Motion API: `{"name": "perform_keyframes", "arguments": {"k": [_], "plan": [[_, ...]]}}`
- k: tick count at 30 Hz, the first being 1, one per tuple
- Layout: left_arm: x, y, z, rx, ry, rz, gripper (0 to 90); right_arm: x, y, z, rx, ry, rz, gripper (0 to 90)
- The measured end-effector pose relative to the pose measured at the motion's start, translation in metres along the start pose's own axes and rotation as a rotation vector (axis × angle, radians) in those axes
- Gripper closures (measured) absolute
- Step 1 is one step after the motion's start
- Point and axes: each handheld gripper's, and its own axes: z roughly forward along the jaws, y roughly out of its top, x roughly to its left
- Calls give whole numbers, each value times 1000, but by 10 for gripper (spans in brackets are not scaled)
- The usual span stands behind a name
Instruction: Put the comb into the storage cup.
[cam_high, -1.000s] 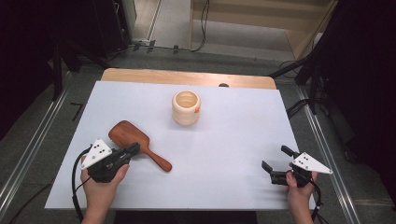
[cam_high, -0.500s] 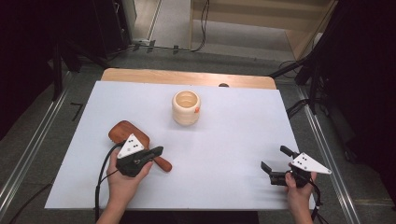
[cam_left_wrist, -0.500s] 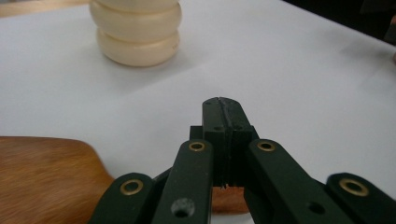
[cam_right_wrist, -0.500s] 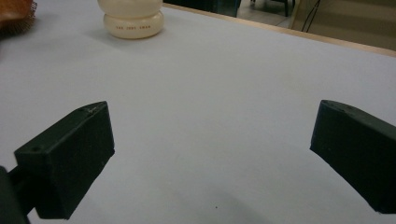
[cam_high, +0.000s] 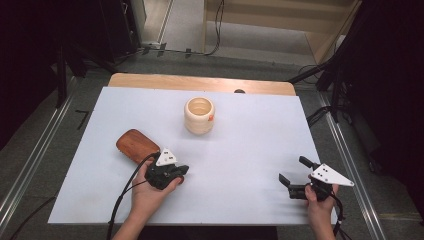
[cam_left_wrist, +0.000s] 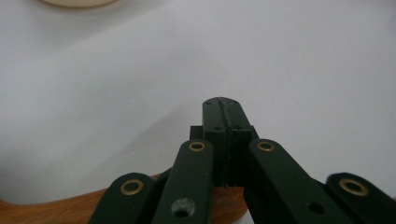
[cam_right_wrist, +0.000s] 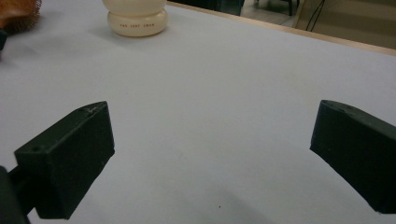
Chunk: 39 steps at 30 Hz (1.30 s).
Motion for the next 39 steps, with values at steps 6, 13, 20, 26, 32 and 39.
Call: {"name": "perform_keyframes", "arguments": {"k": [6, 13, 20, 26, 32, 39], "plan": [[-1, -4, 0, 17, 0, 6, 900, 1, 0, 1, 7, 4, -5, 0], [0, -6, -5, 51, -12, 31, 900, 1, 0, 1, 7, 1, -8, 0], [1, -16, -15, 63, -10, 15, 900, 1, 0, 2, 7, 3, -13, 0], [8, -29, -28, 65, 7, -18, 900, 1, 0, 2, 7, 2, -13, 0], [18, -40, -44, 50, 24, -64, 900, 1, 0, 1, 1, 7, -14, 0], [26, -50, -56, 53, 49, -83, 900, 1, 0, 1, 3, 7, -13, 0]]}}
